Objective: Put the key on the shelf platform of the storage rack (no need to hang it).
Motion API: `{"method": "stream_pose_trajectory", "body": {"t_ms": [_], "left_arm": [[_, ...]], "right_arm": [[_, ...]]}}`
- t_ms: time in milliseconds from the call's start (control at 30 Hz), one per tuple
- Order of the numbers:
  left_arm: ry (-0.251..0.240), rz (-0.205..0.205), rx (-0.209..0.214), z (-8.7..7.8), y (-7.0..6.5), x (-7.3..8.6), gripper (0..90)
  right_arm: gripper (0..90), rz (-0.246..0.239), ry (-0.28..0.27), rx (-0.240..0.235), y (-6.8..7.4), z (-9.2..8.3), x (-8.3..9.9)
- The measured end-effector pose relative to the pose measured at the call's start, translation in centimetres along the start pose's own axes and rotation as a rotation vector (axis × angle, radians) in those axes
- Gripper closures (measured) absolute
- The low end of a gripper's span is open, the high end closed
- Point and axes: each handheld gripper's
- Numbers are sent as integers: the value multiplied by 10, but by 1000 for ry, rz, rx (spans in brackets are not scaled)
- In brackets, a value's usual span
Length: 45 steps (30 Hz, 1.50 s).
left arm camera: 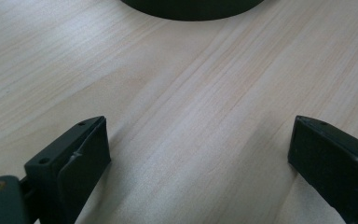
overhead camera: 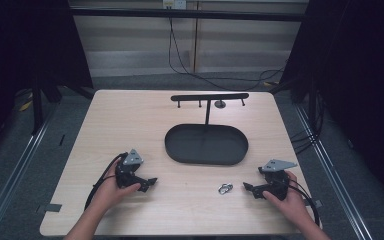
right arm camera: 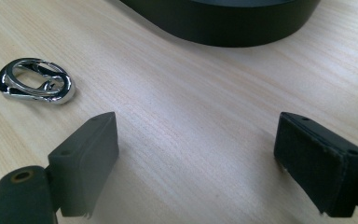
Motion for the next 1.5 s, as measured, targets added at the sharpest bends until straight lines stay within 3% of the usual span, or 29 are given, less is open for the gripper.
{"method": "stream_pose_trajectory", "body": {"t_ms": [67,133,167,233,367,433,467,700,1067,1500], "left_arm": [[1,-1,-1,0,0,0,46],[1,-1,-1,0,0,0,45],[1,-1,-1,0,0,0,44],[1,-1,-1,0,0,0,44],[1,-2,0,0,0,0,44],[1,-2,0,0,0,0,44],[1,-2,0,0,0,0,44],[1,-3,-1,0,0,0,43],[1,-4,-1,0,0,0,43],[1,-4,-1,0,0,0,43]], "right_arm": [[135,12,25,18,3,-1,-2],[135,0,40,28,4,-2,-4],[137,-25,83,57,9,-4,-9],[139,-31,93,61,10,-4,-10],[145,-24,186,17,17,-7,-16],[145,-21,196,14,18,-8,-17],[144,-43,219,-3,21,-10,-19],[145,-39,244,-42,36,-15,-29],[186,-77,312,-82,65,-10,-44],[208,-117,363,-110,72,0,-57]]}}
Point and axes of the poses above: each handheld gripper's, and its own axes: z roughly forward along the jaws, x roughly out of its underside, y roughly to its left, and after that the axes turned 1 degree about -y, right-handed
